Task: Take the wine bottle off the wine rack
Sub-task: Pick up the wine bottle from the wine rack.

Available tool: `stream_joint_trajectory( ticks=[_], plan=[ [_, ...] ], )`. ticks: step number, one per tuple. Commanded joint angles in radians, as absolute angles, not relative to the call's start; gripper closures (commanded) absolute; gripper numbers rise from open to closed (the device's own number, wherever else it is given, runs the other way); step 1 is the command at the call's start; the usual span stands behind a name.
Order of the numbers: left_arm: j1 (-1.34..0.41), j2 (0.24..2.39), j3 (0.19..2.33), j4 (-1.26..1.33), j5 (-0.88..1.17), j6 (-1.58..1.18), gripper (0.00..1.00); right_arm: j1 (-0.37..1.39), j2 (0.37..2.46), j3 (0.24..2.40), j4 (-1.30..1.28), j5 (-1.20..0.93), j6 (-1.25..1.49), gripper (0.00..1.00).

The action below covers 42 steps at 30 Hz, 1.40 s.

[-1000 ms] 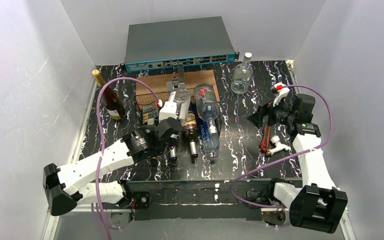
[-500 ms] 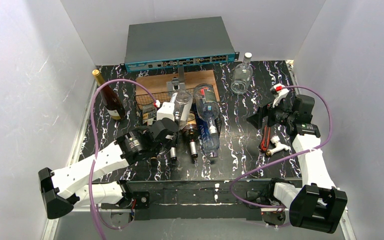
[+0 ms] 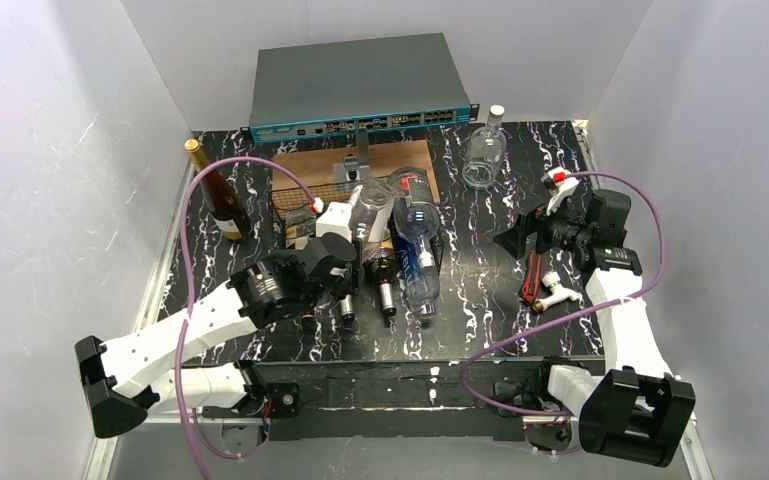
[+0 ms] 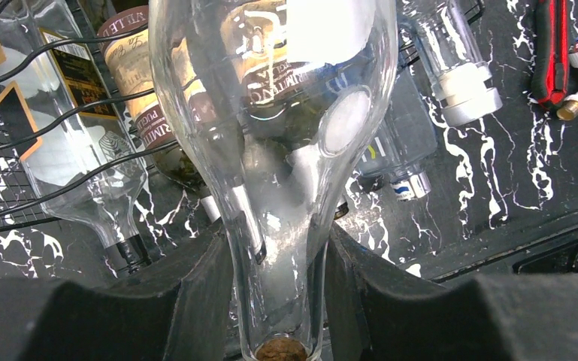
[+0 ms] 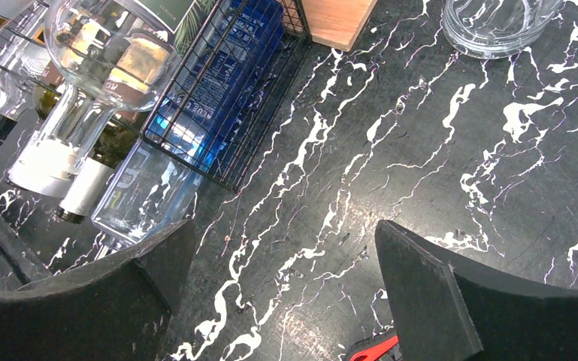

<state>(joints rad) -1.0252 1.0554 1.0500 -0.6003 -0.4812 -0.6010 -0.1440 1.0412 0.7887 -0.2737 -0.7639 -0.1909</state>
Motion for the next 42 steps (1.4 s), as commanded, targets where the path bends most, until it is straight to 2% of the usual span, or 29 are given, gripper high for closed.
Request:
stream_joint_trajectory(
  ticks=[1, 26, 42],
  plan=[
    [-1.034, 0.993, 1.157, -0.406, -0.562, -0.577, 1.00, -0.149, 1.021, 0.785, -0.248, -0.787, -0.209, 0.02],
    [-1.064, 1.069, 1.236, -0.305, -0.487, -0.550, 1.00, -0.152, 1.016, 0.790, -0.257, -0.818, -0.210, 0.02],
    [-1.101, 1.173, 1.306, -0.222, -0.438, -0.514, 1.00, -0.161, 1.009, 0.876, -0.326, -0.859, -0.192, 0.02]
  ],
)
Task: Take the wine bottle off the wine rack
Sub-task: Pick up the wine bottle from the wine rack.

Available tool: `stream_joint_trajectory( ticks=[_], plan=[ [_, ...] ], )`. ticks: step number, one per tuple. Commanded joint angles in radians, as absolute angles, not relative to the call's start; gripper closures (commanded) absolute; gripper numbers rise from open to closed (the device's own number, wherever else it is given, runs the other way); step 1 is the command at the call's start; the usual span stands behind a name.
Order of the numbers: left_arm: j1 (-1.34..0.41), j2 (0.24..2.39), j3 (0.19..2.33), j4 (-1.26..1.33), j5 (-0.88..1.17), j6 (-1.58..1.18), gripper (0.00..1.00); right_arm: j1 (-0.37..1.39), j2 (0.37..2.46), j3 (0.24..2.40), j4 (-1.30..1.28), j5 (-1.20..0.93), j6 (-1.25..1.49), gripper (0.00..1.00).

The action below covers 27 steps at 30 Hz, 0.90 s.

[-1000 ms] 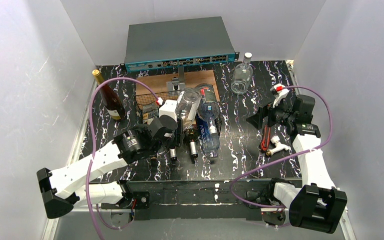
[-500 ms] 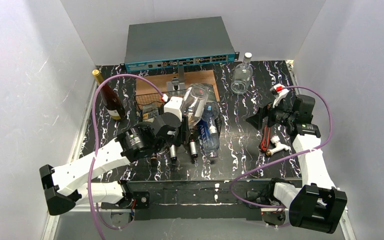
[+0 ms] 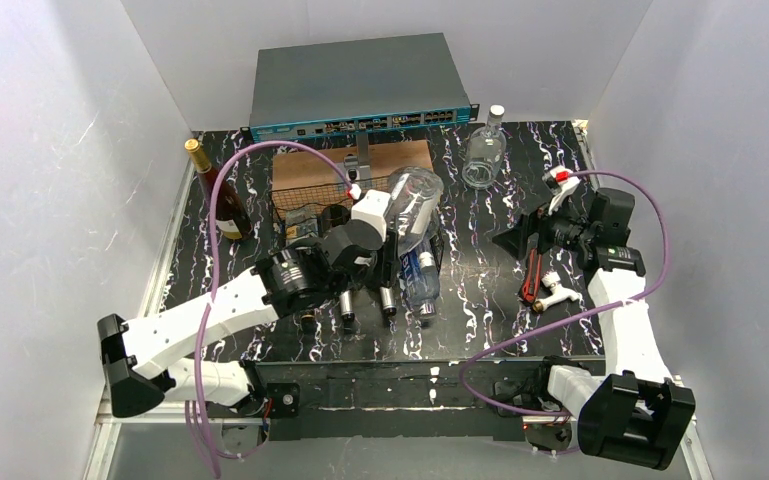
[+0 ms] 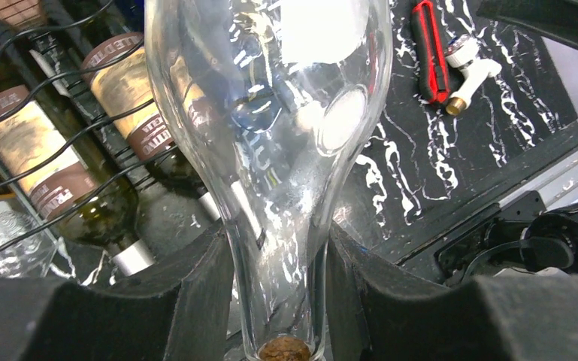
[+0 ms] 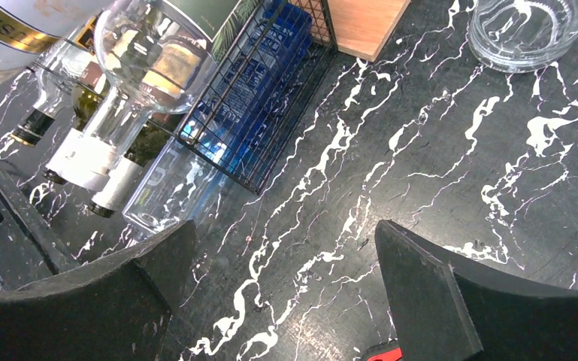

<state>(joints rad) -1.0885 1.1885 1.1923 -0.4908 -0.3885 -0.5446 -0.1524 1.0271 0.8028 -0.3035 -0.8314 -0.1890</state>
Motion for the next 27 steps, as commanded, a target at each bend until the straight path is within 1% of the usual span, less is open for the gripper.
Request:
stream_joint_trajectory(
  ticks=[1, 5, 9, 12, 16, 19, 24, 27],
  plan=[
    [-1.104, 1.183, 1.309, -0.217, -0.433, -0.515, 1.00, -0.163, 1.009, 0.886, -0.334, -0.859, -0.192, 0.02],
    [-1.108, 1.217, 1.318, -0.190, -0.413, -0.529, 1.00, -0.168, 1.013, 0.947, -0.381, -0.852, -0.188, 0.02],
    [-1.111, 1.247, 1.322, -0.164, -0.388, -0.561, 1.00, -0.203, 1.046, 1.068, -0.463, -0.870, -0.175, 0.02],
    [-1.114, 1.274, 1.327, -0.137, -0.363, -0.595, 1.00, -0.240, 1.088, 1.149, -0.510, -0.926, -0.113, 0.02],
    [-1.125, 1.328, 1.349, -0.115, -0.337, -0.628, 1.00, -0.274, 1.131, 1.200, -0.530, -1.006, -0.015, 0.02],
    [-1.139, 1.364, 1.370, -0.109, -0.336, -0.627, 1.00, -0.282, 1.136, 1.195, -0.526, -1.061, 0.027, 0.02],
    [-1.149, 1.407, 1.396, -0.101, -0.324, -0.634, 1.00, -0.282, 1.107, 1.118, -0.458, -1.063, 0.104, 0.02],
    [-1.159, 1.449, 1.417, -0.102, -0.313, -0.649, 1.00, -0.282, 1.097, 1.047, -0.397, -1.052, 0.196, 0.02]
  ],
)
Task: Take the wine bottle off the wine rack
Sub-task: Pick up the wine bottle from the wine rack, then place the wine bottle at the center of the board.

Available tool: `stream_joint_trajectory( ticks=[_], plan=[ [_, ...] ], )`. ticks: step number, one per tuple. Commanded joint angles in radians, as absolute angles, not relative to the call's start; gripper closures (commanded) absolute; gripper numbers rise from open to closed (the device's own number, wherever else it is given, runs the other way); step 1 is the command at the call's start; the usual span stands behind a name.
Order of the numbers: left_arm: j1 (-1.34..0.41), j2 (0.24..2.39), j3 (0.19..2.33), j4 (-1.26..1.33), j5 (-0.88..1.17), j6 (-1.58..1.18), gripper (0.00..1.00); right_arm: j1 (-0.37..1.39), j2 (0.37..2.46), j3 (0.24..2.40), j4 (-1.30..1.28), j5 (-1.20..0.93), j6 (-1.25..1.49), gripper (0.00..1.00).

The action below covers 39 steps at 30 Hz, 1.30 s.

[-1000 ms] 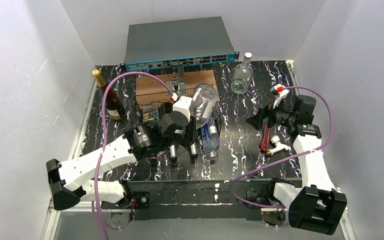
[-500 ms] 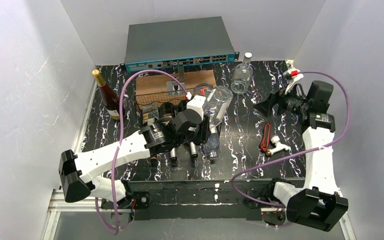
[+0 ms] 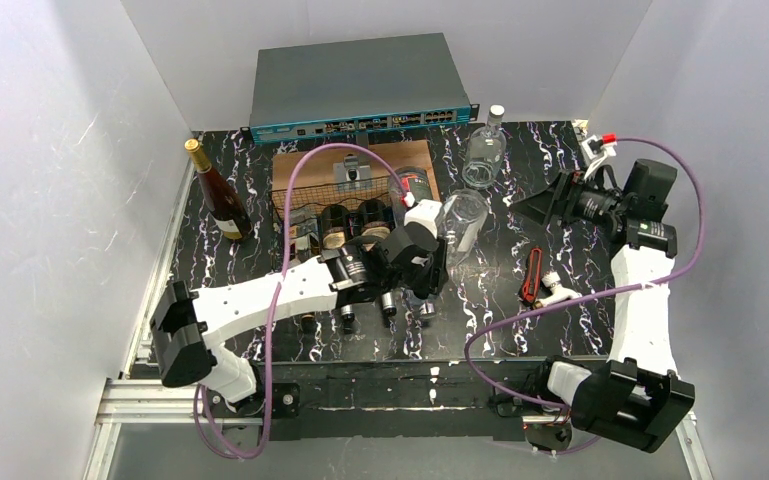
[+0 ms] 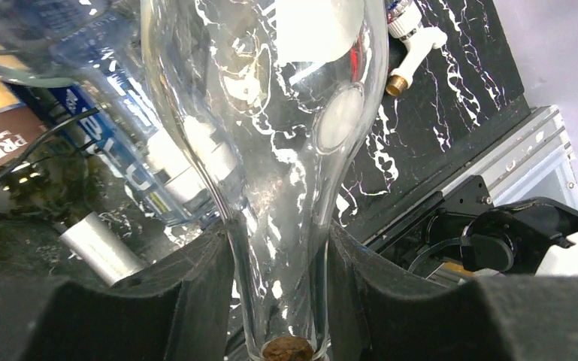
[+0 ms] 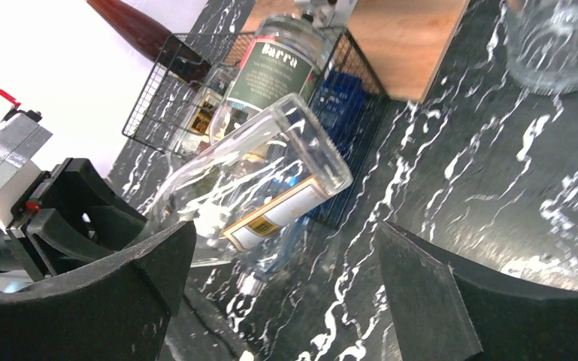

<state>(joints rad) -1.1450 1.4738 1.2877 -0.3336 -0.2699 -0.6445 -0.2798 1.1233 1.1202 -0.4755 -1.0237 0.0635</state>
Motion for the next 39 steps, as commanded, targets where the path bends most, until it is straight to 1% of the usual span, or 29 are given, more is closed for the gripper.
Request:
stream_joint_trajectory(
  ticks=[1, 6, 9, 11, 18, 25, 39],
  plan=[
    [-1.161, 1.463, 1.424, -0.102, -0.308, -0.657, 1.00, -0.282, 1.092, 1.027, -0.380, -1.030, 0.233, 0.02],
    [-1.180, 1.526, 1.461, -0.104, -0.300, -0.692, 1.00, -0.282, 1.071, 0.979, -0.375, -0.842, 0.386, 0.02],
    [-1.188, 1.560, 1.486, -0.111, -0.293, -0.711, 1.00, -0.282, 1.080, 0.997, -0.453, -0.681, 0.462, 0.02],
    [-1.192, 1.583, 1.505, -0.124, -0.289, -0.725, 1.00, -0.282, 1.091, 1.000, -0.496, -0.631, 0.495, 0.02],
    [-1.198, 1.650, 1.551, -0.200, -0.278, -0.851, 1.00, -0.281, 1.111, 0.941, -0.478, -0.648, 0.587, 0.02],
    [-1.198, 1.707, 1.600, -0.253, -0.227, -0.958, 1.00, -0.261, 1.184, 0.924, -0.500, -0.626, 0.538, 0.02],
    [-1.199, 1.785, 1.684, -0.350, -0.132, -1.126, 1.00, -0.202, 1.282, 0.900, -0.429, -0.593, 0.519, 0.02]
  ],
)
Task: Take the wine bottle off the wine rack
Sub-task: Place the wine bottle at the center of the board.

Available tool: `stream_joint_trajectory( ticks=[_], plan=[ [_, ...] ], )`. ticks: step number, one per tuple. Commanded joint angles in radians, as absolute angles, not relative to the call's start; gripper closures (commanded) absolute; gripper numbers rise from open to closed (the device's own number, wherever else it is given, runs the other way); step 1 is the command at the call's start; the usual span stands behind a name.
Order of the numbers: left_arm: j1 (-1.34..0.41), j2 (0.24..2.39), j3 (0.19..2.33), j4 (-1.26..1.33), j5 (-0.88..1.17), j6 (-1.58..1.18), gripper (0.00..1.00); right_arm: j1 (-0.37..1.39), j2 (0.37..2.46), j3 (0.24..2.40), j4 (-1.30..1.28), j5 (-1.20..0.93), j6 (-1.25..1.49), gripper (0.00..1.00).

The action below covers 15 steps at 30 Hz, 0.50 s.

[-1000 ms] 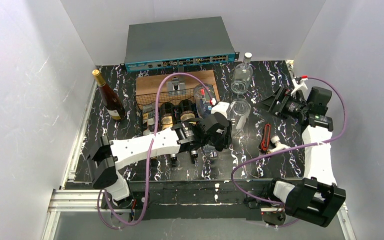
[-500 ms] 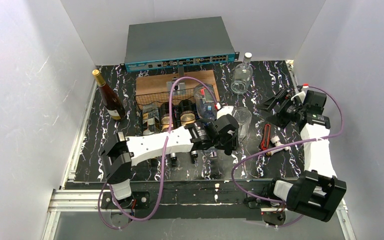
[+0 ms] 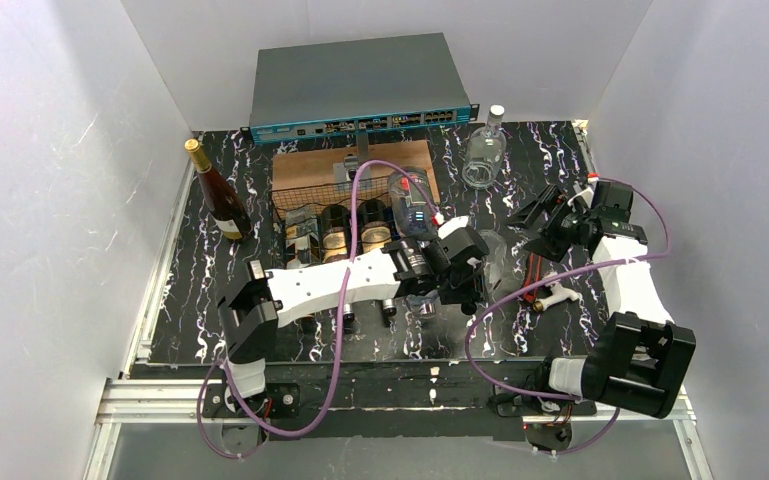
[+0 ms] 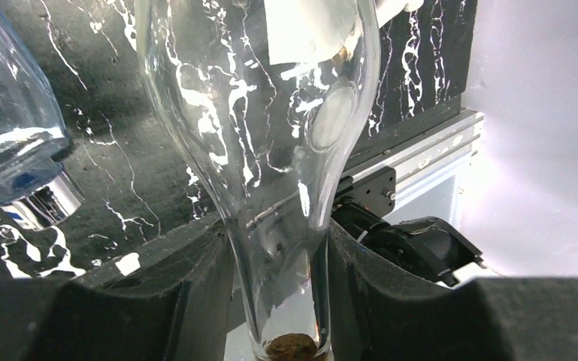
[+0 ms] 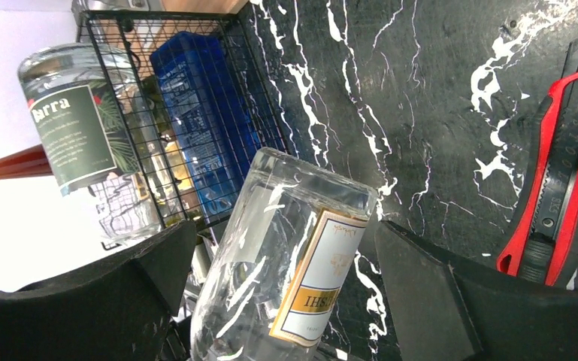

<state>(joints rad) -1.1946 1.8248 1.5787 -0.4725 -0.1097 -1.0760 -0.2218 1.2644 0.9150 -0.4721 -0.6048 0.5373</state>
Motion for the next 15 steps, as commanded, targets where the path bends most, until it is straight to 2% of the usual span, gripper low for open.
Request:
stream_joint_trajectory(
  ticks=[1, 15],
  plan=[
    [-1.198, 1.791, 1.689, -0.354, -0.128, -1.134, 1.00, -0.195, 1.285, 0.896, -0.425, -0.589, 0.518, 0.02],
    [-1.197, 1.856, 1.741, -0.391, -0.126, -1.201, 1.00, -0.114, 1.282, 0.834, -0.399, -0.506, 0.512, 0.04]
  ],
)
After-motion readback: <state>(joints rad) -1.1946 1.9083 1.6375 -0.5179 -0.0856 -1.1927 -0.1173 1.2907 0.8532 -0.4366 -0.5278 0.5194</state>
